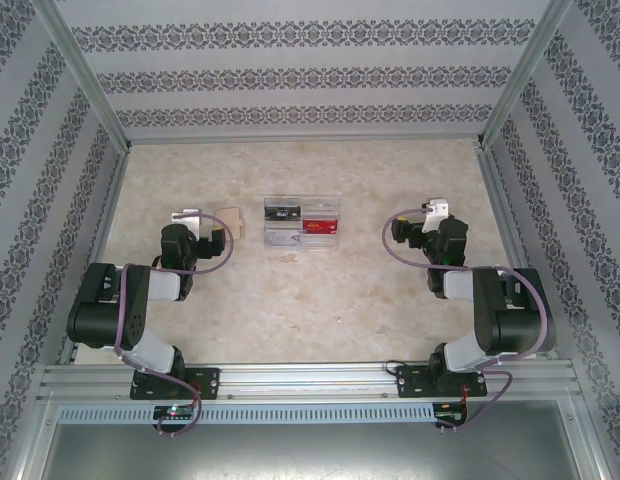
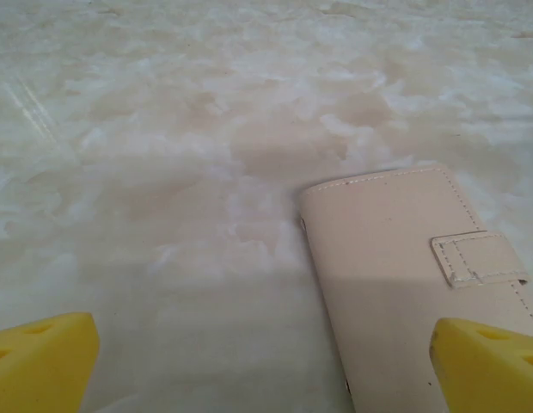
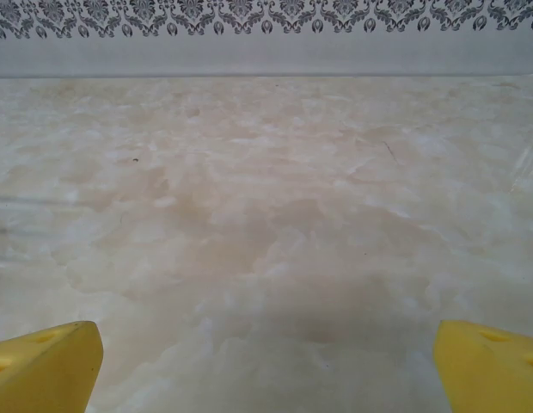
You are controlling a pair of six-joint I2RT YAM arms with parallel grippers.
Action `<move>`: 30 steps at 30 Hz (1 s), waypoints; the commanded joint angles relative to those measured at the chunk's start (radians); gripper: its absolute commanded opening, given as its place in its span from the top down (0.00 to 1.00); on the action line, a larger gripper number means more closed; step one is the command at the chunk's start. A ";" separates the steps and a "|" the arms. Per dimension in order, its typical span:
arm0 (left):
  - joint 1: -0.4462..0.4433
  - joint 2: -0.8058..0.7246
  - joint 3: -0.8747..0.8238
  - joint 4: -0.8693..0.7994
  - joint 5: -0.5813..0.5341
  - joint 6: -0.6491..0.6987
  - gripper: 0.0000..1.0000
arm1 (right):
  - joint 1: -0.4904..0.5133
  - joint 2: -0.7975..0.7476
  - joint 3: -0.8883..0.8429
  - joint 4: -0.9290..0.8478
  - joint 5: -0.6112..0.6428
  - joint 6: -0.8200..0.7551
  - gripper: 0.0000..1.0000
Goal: Take the credit cards out of the card holder
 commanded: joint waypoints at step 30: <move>0.008 -0.180 0.436 -0.748 -0.203 -0.174 0.01 | 0.000 -0.258 0.066 -0.339 0.250 0.142 0.02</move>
